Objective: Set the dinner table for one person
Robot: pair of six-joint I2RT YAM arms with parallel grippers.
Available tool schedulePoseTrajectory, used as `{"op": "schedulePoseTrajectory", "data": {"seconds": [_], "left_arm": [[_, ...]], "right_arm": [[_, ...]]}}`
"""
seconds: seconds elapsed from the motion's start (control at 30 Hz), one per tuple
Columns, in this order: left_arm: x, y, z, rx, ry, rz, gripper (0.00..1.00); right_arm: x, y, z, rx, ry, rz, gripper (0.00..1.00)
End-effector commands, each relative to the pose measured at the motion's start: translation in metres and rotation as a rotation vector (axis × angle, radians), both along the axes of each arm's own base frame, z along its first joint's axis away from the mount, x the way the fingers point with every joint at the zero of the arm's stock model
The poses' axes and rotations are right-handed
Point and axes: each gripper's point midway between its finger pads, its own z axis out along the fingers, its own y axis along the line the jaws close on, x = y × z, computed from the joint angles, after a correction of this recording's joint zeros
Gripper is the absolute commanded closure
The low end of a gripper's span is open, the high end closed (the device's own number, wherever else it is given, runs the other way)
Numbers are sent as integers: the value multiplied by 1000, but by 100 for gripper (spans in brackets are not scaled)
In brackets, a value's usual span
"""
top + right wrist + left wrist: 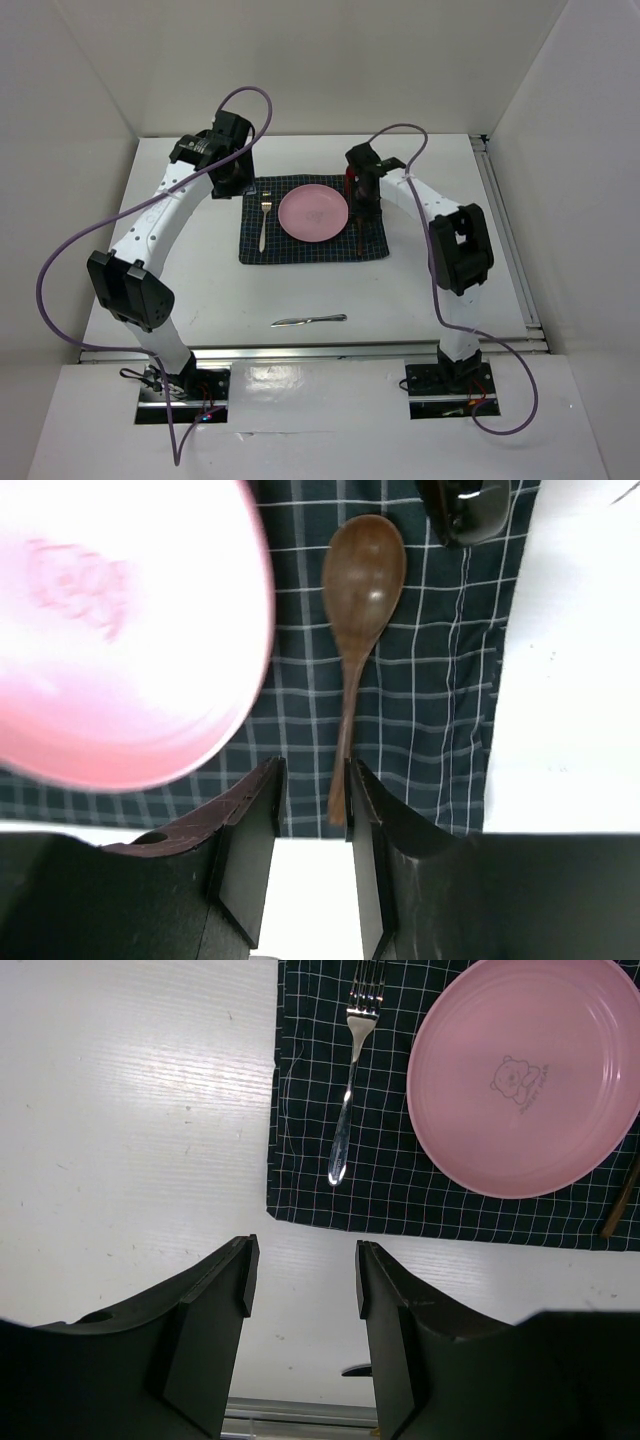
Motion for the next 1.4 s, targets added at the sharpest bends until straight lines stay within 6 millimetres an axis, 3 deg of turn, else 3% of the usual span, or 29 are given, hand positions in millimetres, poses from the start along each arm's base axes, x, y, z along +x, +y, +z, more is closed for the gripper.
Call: {"op": "schedulePoseTrajectory", "data": {"seconds": [0.0, 0.03, 0.07, 0.1, 0.13, 0.17, 0.2, 0.23, 0.3, 0.33, 0.47, 0.6, 0.67, 1.0, 1.23, 1.37], "left_arm": [[-4, -1, 27, -27, -65, -8, 40], [-4, -1, 27, -27, -65, -8, 40], [-4, -1, 27, -27, -65, -8, 40], [-2, -1, 31, -30, -75, -8, 40], [-2, -1, 31, -30, -75, -8, 40], [-1, -2, 34, -34, -85, -8, 40], [-5, -1, 40, -36, -91, -8, 40], [-6, 0, 49, -45, -115, -8, 40], [-10, 1, 58, -52, -137, -8, 39], [-11, 2, 65, -59, -156, -8, 39], [-14, 3, 80, -73, -195, -8, 39], [-15, 1, 76, -78, -183, -14, 39], [-15, 1, 73, -74, -173, -14, 39], [-15, 3, 67, -64, -166, -9, 39], [-16, 3, 70, -67, -174, -9, 39], [-16, 3, 70, -67, -174, -9, 39]], "right_arm": [[-14, 18, 54, 26, -121, 76, 59], [-24, 29, 57, 46, -134, 132, 59], [-29, 40, 75, 58, -211, 208, 59], [-57, 58, 61, 34, -193, 296, 59], [-71, 64, 59, 12, -211, 349, 59], [-82, 74, 71, 6, -275, 418, 59], [-113, 95, 67, -10, -286, 518, 59], [-139, 92, 46, -52, -254, 576, 59], [-172, 102, 44, -54, -276, 677, 55], [-200, 108, 30, -54, -245, 751, 52], [-240, 109, 2, -70, -149, 859, 44], [-251, 109, -18, -136, -117, 927, 43], [-249, 116, -24, -130, -119, 942, 39], [-235, 130, -43, -174, -143, 971, 39], [-236, 137, -61, -156, -102, 1015, 42], [-229, 133, -66, -140, -89, 990, 49]]}}
